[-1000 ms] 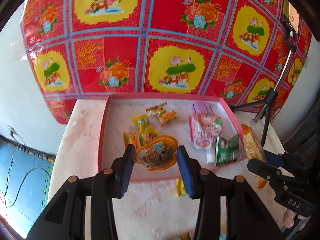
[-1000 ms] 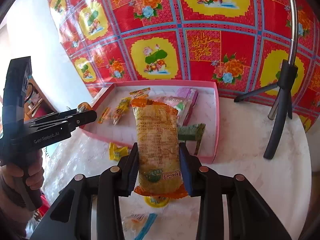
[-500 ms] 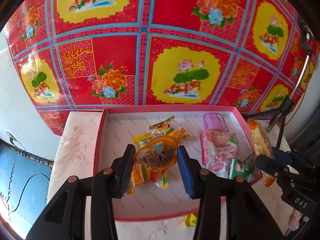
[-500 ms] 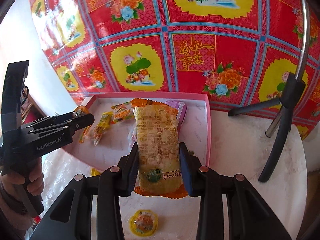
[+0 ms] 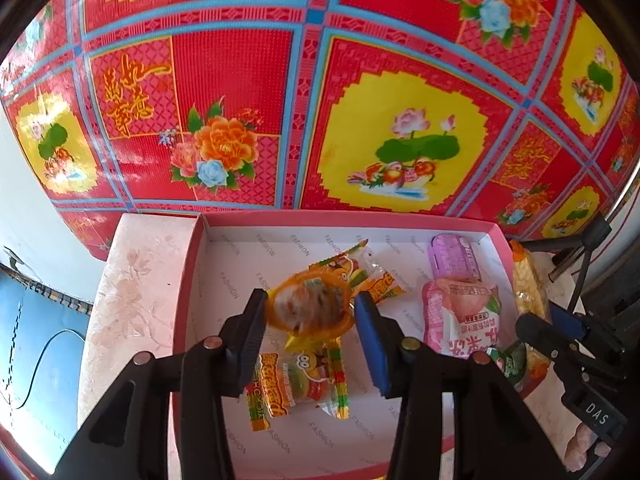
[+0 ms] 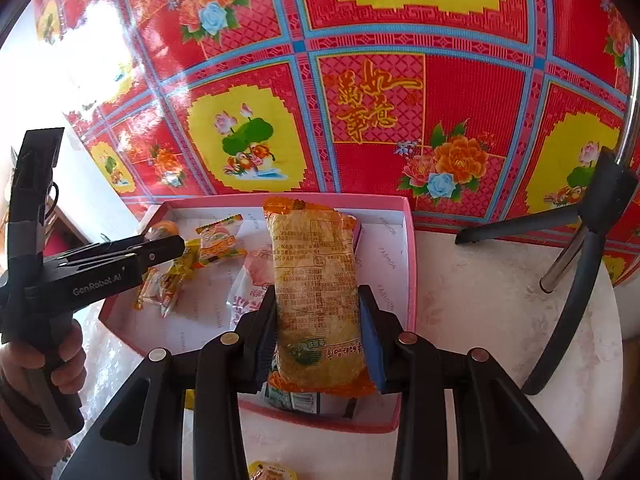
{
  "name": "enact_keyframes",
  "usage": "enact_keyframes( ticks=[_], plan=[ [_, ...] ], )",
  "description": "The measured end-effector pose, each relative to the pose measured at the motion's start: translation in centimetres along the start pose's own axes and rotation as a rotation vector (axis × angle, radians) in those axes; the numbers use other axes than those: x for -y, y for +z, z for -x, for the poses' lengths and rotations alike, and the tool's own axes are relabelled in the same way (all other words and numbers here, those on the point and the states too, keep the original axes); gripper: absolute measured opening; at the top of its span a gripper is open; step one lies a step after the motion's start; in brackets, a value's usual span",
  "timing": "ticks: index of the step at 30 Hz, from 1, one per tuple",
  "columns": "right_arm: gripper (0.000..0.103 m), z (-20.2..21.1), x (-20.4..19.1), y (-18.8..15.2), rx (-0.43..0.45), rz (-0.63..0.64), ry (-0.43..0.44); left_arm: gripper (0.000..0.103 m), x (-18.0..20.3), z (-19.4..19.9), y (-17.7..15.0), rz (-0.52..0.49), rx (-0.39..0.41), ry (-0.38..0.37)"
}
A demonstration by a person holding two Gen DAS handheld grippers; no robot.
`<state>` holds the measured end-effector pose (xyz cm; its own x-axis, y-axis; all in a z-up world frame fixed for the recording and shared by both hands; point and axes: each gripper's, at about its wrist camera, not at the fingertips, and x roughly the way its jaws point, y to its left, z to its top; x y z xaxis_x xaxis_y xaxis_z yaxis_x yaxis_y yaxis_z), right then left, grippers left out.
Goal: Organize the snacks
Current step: 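Carry the wafer packet over the box with the right tool while the left tool lowers the jelly cup, then open the left tool to drop the jelly cup while the right tool releases the wafer packet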
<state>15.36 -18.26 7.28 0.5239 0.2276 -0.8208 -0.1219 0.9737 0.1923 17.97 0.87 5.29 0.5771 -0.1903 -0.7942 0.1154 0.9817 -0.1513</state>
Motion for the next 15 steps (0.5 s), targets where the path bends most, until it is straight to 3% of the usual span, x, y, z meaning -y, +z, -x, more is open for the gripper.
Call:
enact_keyframes(
  ticks=[6,12,15],
  plan=[
    [0.038,-0.8,0.4,0.1,-0.006,-0.02,-0.004,0.06,-0.1,-0.2,0.2,0.016,0.008,0.012],
    [0.039,-1.0,0.7,0.3,-0.009,-0.053,0.007,0.063,0.0,0.5,0.0,0.015,0.022,0.002],
    [0.044,-0.9,0.7,0.2,-0.008,-0.065,0.011,0.063,0.1,0.8,-0.2,0.01,0.018,-0.002]
  ],
)
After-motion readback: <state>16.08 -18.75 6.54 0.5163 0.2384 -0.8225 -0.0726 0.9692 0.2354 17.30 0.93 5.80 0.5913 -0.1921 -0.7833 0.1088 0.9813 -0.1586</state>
